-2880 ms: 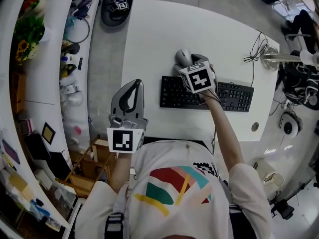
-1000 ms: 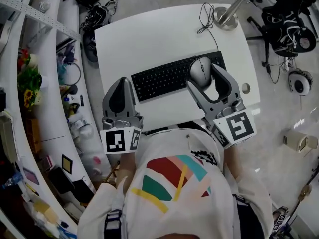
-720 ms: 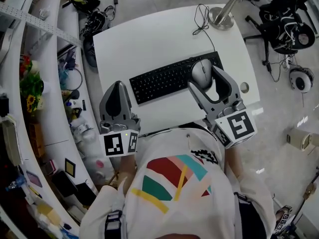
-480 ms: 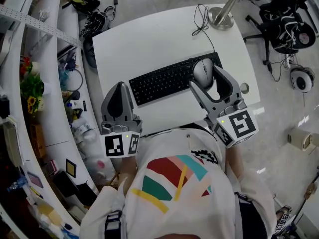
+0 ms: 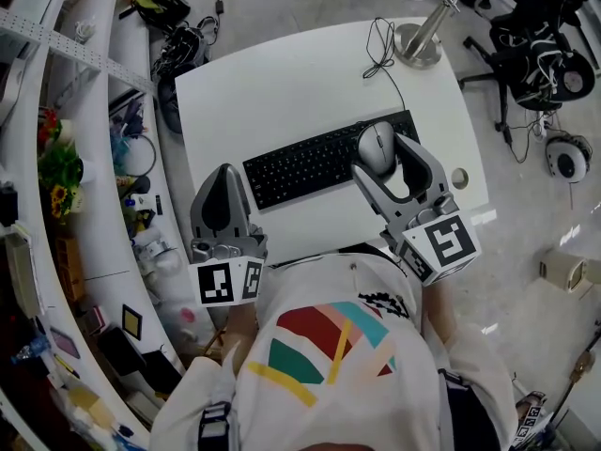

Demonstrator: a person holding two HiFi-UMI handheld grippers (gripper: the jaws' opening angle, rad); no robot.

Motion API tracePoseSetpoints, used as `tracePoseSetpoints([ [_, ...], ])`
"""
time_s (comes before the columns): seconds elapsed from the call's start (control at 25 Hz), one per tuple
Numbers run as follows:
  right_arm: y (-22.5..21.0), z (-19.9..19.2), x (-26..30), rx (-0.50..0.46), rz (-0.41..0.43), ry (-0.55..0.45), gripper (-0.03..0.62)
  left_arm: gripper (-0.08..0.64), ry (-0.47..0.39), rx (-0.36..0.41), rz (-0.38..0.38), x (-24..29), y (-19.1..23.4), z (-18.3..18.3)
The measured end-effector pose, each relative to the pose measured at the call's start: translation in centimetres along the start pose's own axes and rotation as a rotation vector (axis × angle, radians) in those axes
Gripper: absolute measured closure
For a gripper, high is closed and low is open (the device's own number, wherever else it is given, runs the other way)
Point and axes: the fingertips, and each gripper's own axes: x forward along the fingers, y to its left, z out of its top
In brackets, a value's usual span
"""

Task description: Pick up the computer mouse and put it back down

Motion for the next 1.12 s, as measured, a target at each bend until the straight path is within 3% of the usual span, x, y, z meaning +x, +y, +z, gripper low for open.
tracePoseSetpoints([
  [0.28, 1.0, -0.2, 0.9, 0.0, 0.051, 0.016, 0.291, 0.515, 0.015, -0.025, 0.036, -0.5, 1.0, -0.7],
  [0.6, 2.8, 1.1, 5.5, 0.078, 0.166, 0.046, 0.291, 0.515, 0.013, -0.023, 0.086, -1.5, 2.8, -0.7],
  [0.84, 6.8, 0.7, 15.0, 0.087, 0.281, 0.139, 0.291, 0.515, 0.038, -0.056, 0.139, -3.3, 6.3, -2.0],
  [0.96, 9.5, -2.0, 21.6, 0.074, 0.365, 0.248, 0.291, 0.515, 0.023, -0.077, 0.135, -4.0, 8.3, -2.3],
  [1.12, 12.4, -6.0, 29.1, -0.013, 0.391, 0.372, 0.291, 0.515, 0.043, -0.074, 0.168, -5.1, 11.3, -3.1],
])
